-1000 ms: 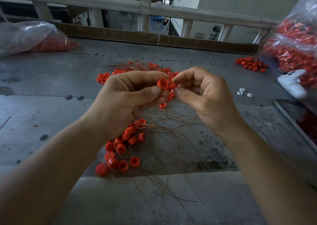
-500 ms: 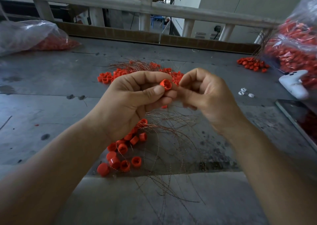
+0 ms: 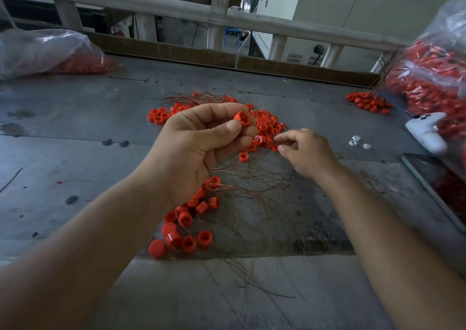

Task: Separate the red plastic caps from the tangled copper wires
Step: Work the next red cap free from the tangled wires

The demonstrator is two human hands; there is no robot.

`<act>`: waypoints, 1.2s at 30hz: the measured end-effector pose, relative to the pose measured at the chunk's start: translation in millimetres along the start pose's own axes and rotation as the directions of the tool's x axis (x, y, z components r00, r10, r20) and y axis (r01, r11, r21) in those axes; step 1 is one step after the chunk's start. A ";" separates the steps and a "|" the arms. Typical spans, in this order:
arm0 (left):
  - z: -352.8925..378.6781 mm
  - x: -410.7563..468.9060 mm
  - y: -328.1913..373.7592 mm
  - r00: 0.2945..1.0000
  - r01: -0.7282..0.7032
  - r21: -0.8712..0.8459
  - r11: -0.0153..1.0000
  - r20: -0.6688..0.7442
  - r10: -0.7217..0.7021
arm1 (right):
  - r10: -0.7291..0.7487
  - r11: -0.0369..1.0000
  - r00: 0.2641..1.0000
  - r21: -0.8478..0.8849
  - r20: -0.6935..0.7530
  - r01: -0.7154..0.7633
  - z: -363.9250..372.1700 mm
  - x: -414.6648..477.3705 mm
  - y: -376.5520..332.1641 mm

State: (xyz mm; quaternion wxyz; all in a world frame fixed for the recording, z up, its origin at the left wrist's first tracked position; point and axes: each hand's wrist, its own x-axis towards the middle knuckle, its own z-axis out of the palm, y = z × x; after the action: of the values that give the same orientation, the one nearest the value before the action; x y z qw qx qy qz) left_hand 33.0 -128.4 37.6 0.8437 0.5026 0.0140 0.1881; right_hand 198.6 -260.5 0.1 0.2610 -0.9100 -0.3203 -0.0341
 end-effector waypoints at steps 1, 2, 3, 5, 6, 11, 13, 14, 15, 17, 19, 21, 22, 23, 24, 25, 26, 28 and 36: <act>0.0 0.1 -0.2 1.000 0.000 -0.003 1.000 0.000 0.000 | -0.008 1.000 1.000 -0.023 0.008 0.009 1.6 1.5 -0.3; -0.1 0.1 -0.3 1.000 0.001 -0.006 1.000 0.001 -0.001 | -0.013 0.999 1.000 -0.045 0.013 0.014 3.0 3.0 -0.2; -0.2 0.2 -0.4 1.000 0.002 -0.009 1.000 0.003 -0.002 | -0.014 0.998 1.000 -0.059 0.011 0.014 4.1 4.0 0.2; -0.1 0.5 -0.4 1.000 0.002 -0.009 1.000 0.008 -0.002 | -0.014 0.998 1.000 -0.062 -0.010 0.014 4.6 3.9 1.4; 0.0 0.8 -0.3 1.000 0.001 -0.008 1.000 0.011 -0.001 | -0.020 0.998 1.000 -0.056 -0.016 0.020 4.7 3.2 1.8; 0.3 0.5 0.1 1.000 0.006 0.005 1.000 0.018 -0.006 | -0.001 0.988 0.990 0.153 -0.139 0.023 -5.7 0.0 -1.5; 0.0 0.3 0.2 1.000 0.013 0.009 1.000 0.013 -0.013 | 0.073 0.926 0.983 0.378 -0.171 -0.003 -15.2 -2.3 -5.2; 0.0 0.3 -0.1 1.000 0.015 0.010 1.000 0.010 -0.015 | 0.109 0.870 0.980 0.494 -0.166 -0.013 -19.4 -4.1 -7.4; 0.0 0.4 -0.5 1.000 0.016 0.011 1.000 0.011 -0.016 | 0.135 0.810 0.979 0.586 -0.150 -0.022 -22.4 -6.1 -9.6; 0.3 0.6 -1.7 1.000 0.018 0.021 1.000 0.016 -0.018 | 0.157 0.719 0.982 0.694 -0.101 -0.044 -26.0 -10.4 -14.6; 0.5 0.6 -2.4 1.000 0.023 0.031 0.999 0.019 -0.024 | 0.152 0.668 0.988 0.740 -0.037 -0.075 -27.1 -13.1 -18.8; 0.4 0.8 -2.2 0.999 0.028 0.035 0.999 0.019 -0.028 | 0.130 0.638 0.991 0.761 0.040 -0.115 -26.5 -15.0 -21.3; 0.3 0.8 -2.1 0.999 0.029 0.035 0.999 0.019 -0.030 | 0.113 0.624 0.990 0.770 0.082 -0.135 -26.2 -16.1 -22.4; 0.4 0.8 -1.9 0.999 0.030 0.035 0.999 0.019 -0.031 | 0.094 0.605 0.988 0.781 0.124 -0.155 -25.7 -17.2 -23.7; 0.5 0.7 -1.8 0.999 0.031 0.037 0.999 0.017 -0.032 | 0.075 0.581 0.984 0.795 0.161 -0.175 -25.1 -17.9 -25.2; 0.7 0.7 -2.0 0.999 0.033 0.041 0.999 0.014 -0.033 | 0.059 0.553 0.980 0.811 0.191 -0.192 -24.7 -18.7 -26.7; 0.9 0.7 -2.2 0.999 0.034 0.046 0.998 0.013 -0.035 | 0.048 0.527 0.976 0.825 0.213 -0.206 -24.4 -19.2 -28.1; 1.3 0.8 -2.8 0.999 0.038 0.052 0.998 0.011 -0.039 | 0.037 0.481 0.970 0.847 0.239 -0.227 -24.3 -19.9 -30.4; 0.2 0.2 -2.7 0.999 0.049 0.073 0.996 0.010 -0.050 | -0.006 0.373 0.971 0.901 0.240 -0.221 -26.0 -23.1 -34.4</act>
State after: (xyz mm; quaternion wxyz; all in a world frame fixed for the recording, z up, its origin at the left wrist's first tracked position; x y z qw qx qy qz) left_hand 34.0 -129.6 35.4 0.8292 0.5337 0.0282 0.1636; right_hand 162.4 -263.8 32.8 0.6904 -0.6274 -0.2494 0.2598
